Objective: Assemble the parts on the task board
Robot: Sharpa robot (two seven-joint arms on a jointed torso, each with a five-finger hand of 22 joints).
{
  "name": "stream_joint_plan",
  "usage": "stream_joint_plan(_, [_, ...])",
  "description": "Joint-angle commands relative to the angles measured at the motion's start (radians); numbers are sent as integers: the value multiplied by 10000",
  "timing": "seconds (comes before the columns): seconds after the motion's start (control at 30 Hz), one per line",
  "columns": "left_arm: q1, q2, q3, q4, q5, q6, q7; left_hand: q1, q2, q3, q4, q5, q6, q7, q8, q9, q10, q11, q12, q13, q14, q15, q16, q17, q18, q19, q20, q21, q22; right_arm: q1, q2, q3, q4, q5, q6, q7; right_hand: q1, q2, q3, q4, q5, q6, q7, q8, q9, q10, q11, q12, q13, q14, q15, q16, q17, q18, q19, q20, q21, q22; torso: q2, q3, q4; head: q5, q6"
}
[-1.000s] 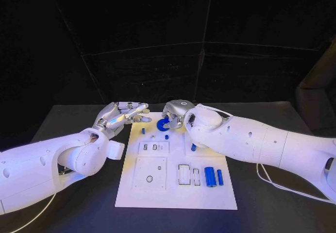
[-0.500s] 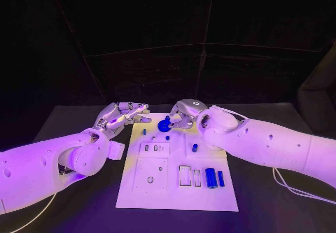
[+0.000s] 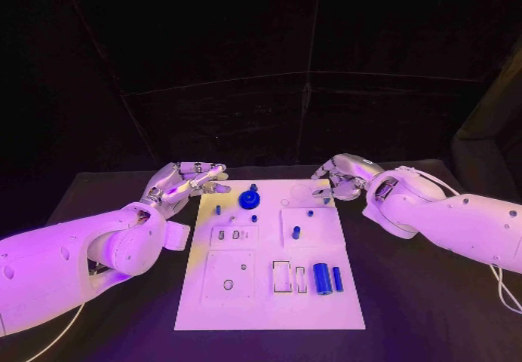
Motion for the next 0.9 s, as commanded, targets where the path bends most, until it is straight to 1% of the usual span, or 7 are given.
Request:
stream_joint_plan(0.03, [17,53,7,-93,-2,137,69,24,34,27,-13,38,77,-4,-42,-3,55,3,-36,-9,51,-11,-35,9,149,61,-4,-49,-9,20,-133,1,-256,875,24,810,88,-29,-20,-57,-14,-15,34,-50,-17,33,-10,35,177,862,6,33,1919,-27,-54,9,-24,656,-1,-17,17,-70,21])
stream_joint_plan(0.1, [15,77,6,-144,-2,149,69,24,34,27,-13,38,77,-4,-42,-3,55,3,-36,-9,51,-11,-35,9,149,61,-4,-49,-9,18,-184,0,-423,1092,6,922,92,-33,-33,-59,-5,-38,39,-60,-21,28,-6,28,170,861,7,31,1914,-26,-58,11,-27,651,4,13,13,-55,17])
stream_joint_plan(0.23, [13,116,1,-231,-2,161,69,24,28,38,-22,38,85,-8,-43,-3,66,0,-39,-9,55,-14,-40,15,150,65,-5,-51,-12,13,-180,-2,-666,1343,32,1113,100,-32,-46,-64,22,-59,44,-67,-24,30,-2,30,173,859,11,27,1907,-26,-57,12,-26,652,12,32,12,-55,-26])
stream_joint_plan(0.37, [11,154,-7,-298,-2,179,68,24,28,38,-22,38,85,-8,-43,-3,66,0,-39,-9,55,-14,-40,15,150,65,-5,-51,-12,6,-157,-4,-842,1500,116,1276,113,-29,-52,-71,43,-68,45,-69,-25,28,0,29,173,858,13,26,1903,-25,-60,14,-29,648,5,-22,31,-114,-64])
stream_joint_plan(0.47, [10,173,-12,-334,-2,198,61,24,28,38,-22,38,85,-8,-43,-3,66,0,-39,-9,55,-14,-40,15,150,65,-5,-51,-12,-27,-173,-5,-936,1559,179,1368,142,-6,-58,-86,97,-66,46,-60,-21,35,1,39,186,859,16,26,1906,-24,-62,17,-31,644,-1,-32,27,-104,-82])
stream_joint_plan(0.67, [9,226,-16,-412,-2,245,33,22,26,41,-25,38,87,-9,-44,-3,68,-1,-41,-9,55,-14,-43,17,150,66,-6,-52,-13,-145,-176,-6,-1105,1695,269,1431,145,3,-69,-87,133,-52,44,-49,-16,37,1,43,191,859,17,26,1907,-24,-64,18,-33,641,4,-16,9,-61,-94])
stream_joint_plan(0.9, [8,259,-19,-467,-2,256,37,19,23,46,-28,38,89,-9,-46,-3,72,-1,-44,-9,56,-14,-46,20,150,67,-6,-54,-15,-270,-153,-7,-1217,1852,516,1504,163,47,-91,-98,262,-29,40,-31,-9,44,-1,55,208,856,16,20,1893,-22,-69,21,-37,634,0,-25,43,-61,-117])
